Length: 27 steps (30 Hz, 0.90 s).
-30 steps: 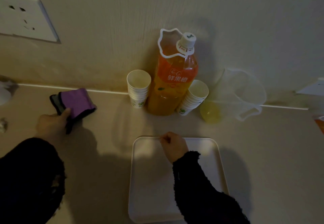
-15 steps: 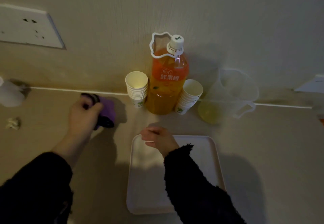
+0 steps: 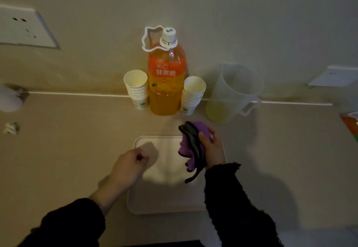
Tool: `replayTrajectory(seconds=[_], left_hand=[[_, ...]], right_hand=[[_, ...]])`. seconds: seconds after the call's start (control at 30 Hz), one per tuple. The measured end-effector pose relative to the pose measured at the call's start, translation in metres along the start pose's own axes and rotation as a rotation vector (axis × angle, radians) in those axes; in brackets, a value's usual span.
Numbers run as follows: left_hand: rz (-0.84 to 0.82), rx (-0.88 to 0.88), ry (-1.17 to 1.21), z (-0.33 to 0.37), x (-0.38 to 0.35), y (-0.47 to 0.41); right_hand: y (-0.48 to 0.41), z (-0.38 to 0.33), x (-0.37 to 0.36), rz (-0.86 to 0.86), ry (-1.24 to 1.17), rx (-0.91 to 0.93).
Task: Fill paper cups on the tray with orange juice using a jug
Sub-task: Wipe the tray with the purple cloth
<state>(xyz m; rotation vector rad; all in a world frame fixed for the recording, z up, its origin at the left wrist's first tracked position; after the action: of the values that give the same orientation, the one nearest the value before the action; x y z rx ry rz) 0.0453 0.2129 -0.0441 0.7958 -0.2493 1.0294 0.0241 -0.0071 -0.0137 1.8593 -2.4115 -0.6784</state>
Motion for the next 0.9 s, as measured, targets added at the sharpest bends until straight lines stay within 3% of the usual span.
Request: replayTrajectory(seconds=[0.03,0.07,0.1,0.17,0.2,0.3,0.37,0.47,0.6,0.67,0.8,0.9], left_hand=[[-0.056,0.048,-0.251,-0.007,-0.003,-0.002],[-0.122,0.106,-0.476,-0.017,-0.008,-0.005],[-0.167,0.148,-0.620,-0.024,-0.011,-0.007],[-0.158,0.206,-0.679,-0.031,-0.012,-0.010],[-0.130,0.223,-0.662,-0.034,-0.011,-0.013],[-0.115,0.205,-0.625,-0.040,-0.013,-0.021],[-0.141,0.171,-0.610,-0.040,-0.014,-0.024],[-0.128,0.155,-0.583,-0.038,-0.014,-0.026],[-0.094,0.157,-0.494,-0.042,-0.012,-0.026],[-0.106,0.167,-0.507,-0.048,-0.012,-0.027],[-0.127,0.162,-0.591,-0.052,-0.011,-0.029],[-0.139,0.119,-0.608,-0.052,-0.010,-0.031]], right_hand=[[0.005,-0.002,0.007,-0.014,0.081,0.008],[0.007,-0.001,0.015,-0.011,0.326,-0.044],[0.006,0.006,0.023,-0.028,0.718,-0.155],[-0.001,0.025,0.050,-0.023,1.489,-0.407],[-0.006,0.032,0.054,-0.053,1.615,-0.405],[-0.014,0.057,0.045,-0.274,1.657,-0.227],[-0.015,0.078,0.042,-0.322,1.685,-0.185],[-0.018,0.080,0.050,-0.144,1.627,-0.149],[-0.027,0.068,0.060,0.210,1.548,-0.355],[-0.032,0.069,0.049,0.280,1.482,-0.398],[-0.041,0.084,-0.007,0.059,1.533,-0.374],[-0.035,0.083,-0.059,-0.013,1.626,-0.100]])
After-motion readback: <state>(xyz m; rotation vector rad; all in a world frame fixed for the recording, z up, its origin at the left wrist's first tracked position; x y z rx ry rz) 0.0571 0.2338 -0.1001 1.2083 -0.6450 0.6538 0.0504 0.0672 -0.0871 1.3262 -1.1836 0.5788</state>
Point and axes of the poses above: each hand's wrist, its own y-axis away from the middle knuckle, its own x-axis out of the back of the hand, z = x × y, the point moved 4 cm from there along -y, towards the middle knuckle, and after that the axes turned 10 degrees about -z, right-handed, at the moved point
